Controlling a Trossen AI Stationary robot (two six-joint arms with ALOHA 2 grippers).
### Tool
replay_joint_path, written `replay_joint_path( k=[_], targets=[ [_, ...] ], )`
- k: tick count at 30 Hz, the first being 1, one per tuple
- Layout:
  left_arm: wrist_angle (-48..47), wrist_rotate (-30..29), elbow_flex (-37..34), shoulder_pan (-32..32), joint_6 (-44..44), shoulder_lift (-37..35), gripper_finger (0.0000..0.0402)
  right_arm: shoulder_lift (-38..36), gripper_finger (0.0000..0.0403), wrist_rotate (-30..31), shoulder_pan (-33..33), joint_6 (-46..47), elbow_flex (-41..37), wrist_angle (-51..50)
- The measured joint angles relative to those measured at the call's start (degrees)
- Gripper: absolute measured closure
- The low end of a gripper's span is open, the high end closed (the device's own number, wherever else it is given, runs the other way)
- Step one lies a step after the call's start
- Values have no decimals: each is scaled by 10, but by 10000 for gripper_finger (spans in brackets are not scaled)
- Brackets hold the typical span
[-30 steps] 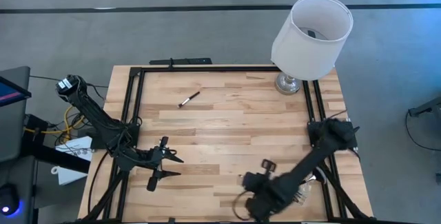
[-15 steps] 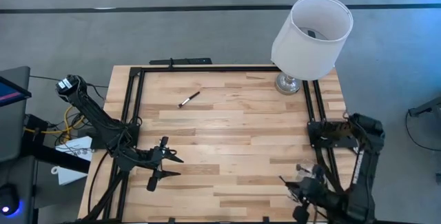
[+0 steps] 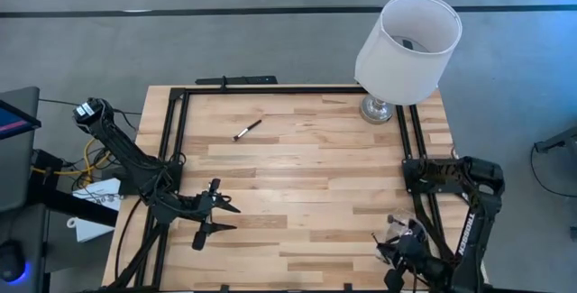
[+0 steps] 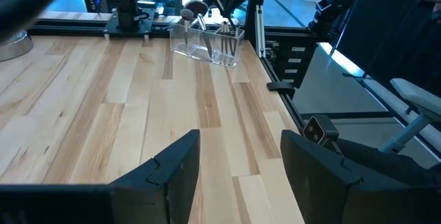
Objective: Pick & Place Makeup Brushes
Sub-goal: Put the black eyeshadow brush into the transparent organizer
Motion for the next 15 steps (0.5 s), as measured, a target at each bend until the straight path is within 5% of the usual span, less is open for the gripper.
replay_joint_path(
  k=[15],
  targets=[
    [0,0,0,0,0,0,202,0,364,-45,18,0,-37,53]
  ],
)
